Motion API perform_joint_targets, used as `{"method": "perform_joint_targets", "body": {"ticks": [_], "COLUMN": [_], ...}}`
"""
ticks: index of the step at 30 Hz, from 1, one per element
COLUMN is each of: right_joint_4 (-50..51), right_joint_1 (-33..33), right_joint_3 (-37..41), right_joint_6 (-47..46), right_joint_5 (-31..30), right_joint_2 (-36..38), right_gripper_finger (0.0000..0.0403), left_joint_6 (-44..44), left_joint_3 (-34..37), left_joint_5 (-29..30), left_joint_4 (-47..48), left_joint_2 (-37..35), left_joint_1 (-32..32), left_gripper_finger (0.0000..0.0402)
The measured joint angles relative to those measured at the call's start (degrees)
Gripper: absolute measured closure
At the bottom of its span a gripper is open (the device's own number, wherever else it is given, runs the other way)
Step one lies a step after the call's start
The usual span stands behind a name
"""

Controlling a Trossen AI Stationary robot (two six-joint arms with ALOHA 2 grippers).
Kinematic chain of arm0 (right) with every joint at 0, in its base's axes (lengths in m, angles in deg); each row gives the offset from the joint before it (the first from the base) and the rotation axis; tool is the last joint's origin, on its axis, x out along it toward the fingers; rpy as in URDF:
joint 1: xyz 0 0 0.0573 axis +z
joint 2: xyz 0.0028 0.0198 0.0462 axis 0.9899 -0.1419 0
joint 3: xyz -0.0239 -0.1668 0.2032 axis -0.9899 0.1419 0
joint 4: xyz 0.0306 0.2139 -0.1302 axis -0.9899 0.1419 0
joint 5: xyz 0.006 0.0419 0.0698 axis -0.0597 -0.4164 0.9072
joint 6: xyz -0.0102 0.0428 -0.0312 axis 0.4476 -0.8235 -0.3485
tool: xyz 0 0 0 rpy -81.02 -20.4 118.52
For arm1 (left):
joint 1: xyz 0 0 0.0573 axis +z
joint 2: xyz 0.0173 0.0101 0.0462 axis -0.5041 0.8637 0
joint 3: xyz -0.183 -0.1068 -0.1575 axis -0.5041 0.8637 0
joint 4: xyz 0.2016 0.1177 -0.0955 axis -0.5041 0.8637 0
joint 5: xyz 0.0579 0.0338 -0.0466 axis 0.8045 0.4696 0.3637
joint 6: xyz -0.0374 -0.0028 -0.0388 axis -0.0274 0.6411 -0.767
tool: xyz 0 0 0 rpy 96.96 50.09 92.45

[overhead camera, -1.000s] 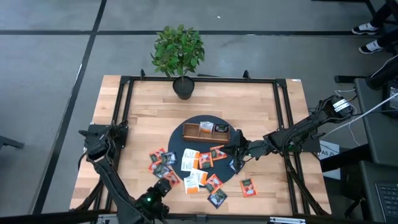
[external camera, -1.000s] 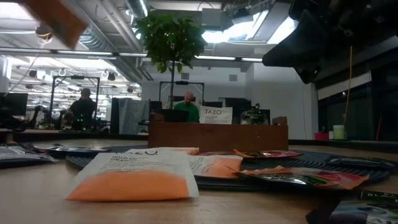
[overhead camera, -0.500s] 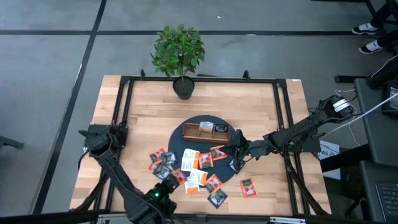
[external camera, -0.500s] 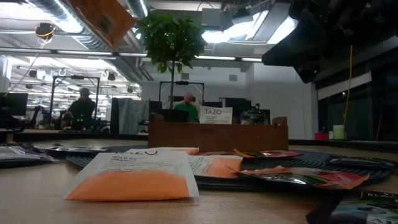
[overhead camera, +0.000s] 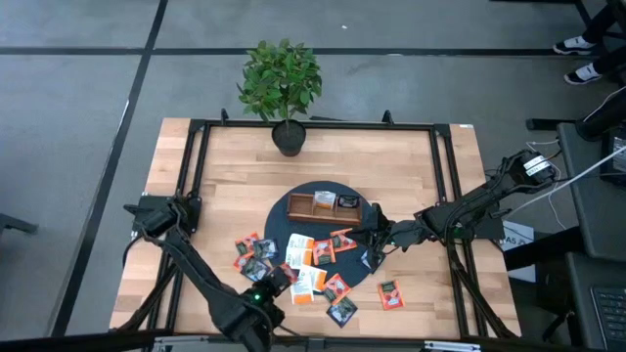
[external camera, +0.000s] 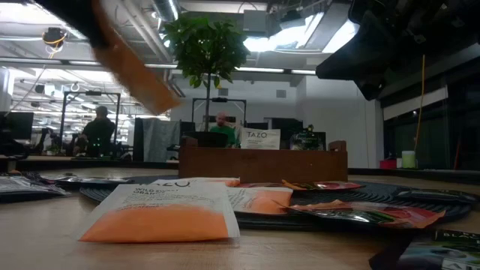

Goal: Pick & Place Tea
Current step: Put the orange tea bag into the left side of the wooden organizer

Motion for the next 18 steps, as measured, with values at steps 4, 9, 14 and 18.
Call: {"method": "perform_joint_targets", "body": {"ticks": [4,9,14,18], "right_joint_4": [0.0,0.0,-0.2,-2.4], "right_joint_1": [0.0,0.0,0.0,0.0], "right_joint_3": [0.0,0.0,0.0,0.0], "right_joint_6": [0.0,0.1,0.0,0.5], "right_joint_5": [0.0,0.1,1.0,1.6], "right_joint_2": [0.0,0.0,0.0,0.0], "right_gripper_finger": [0.0379,0.0379,0.0379,0.0379], "left_joint_6": [3.5,9.7,15.9,22.5], "left_joint_3": [2.6,6.3,11.8,15.8], "left_joint_5": [1.5,-0.9,-0.2,-0.2], "left_joint_4": [-1.8,-8.8,-16.3,-19.1], "left_joint_2": [-2.8,-8.2,-13.8,-16.3], "left_joint_1": [0.6,1.8,3.9,5.6], "left_gripper_finger": [0.0400,0.0400,0.0400,0.0400]}}
